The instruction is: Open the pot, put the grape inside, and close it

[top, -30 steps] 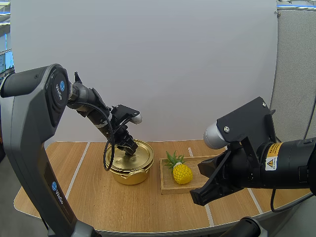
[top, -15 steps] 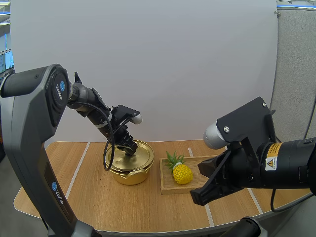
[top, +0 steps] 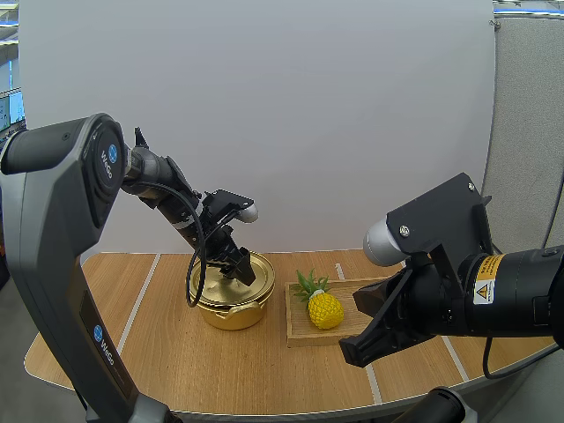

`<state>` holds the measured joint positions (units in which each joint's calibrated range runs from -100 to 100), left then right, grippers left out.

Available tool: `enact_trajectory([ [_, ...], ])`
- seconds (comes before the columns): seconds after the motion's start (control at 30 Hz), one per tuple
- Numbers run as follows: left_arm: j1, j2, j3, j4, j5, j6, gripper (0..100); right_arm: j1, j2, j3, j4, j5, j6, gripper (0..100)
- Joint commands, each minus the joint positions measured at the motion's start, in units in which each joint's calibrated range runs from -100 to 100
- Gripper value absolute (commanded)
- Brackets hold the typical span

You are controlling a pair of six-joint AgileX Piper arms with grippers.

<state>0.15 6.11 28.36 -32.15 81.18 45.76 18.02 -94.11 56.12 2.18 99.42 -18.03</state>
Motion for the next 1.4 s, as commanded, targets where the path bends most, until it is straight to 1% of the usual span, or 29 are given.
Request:
enact_trajectory([
  [0.0,-0.45,0.4,1.3,1.2,5.8,-0.2,100,0.0,-0.4,0.1,-0.3,-1.2,0.1,0],
  [0.17,-0.45,-4.1,0.2,1.2,6.2,-0.2,100,0.0,-0.4,0.1,-0.3,-1.2,0.1,0],
  [0.37,-0.45,-14.3,-4.9,1.2,9.5,-1.6,100,0.0,-0.4,0.1,-0.3,-1.2,0.1,0],
  [0.53,-0.45,-24.0,-12.0,1.2,11.4,-3.8,100,0.0,-0.4,0.1,-0.3,-1.2,0.1,0],
  [0.77,-0.45,-35.9,-24.5,1.5,11.4,-3.9,100,0.0,-0.4,0.1,-0.3,-1.2,0.1,0],
  [0.93,-0.45,-41.8,-34.4,4.4,11.4,-4.9,100,0.0,-0.4,0.1,-0.3,-1.2,0.1,0],
  [1.13,-0.45,-47.0,-44.4,7.8,11.4,-10.0,100,0.0,-0.4,0.1,-0.3,-1.2,0.1,0],
  [1.23,-0.45,-49.8,-46.8,9.1,11.4,-13.1,100,0.0,-0.4,0.1,-0.3,-1.2,0.1,0],
  [1.37,-0.45,-53.7,-47.2,11.4,12.0,-16.1,100,0.0,-0.4,0.1,-0.3,-1.2,0.1,0],
])
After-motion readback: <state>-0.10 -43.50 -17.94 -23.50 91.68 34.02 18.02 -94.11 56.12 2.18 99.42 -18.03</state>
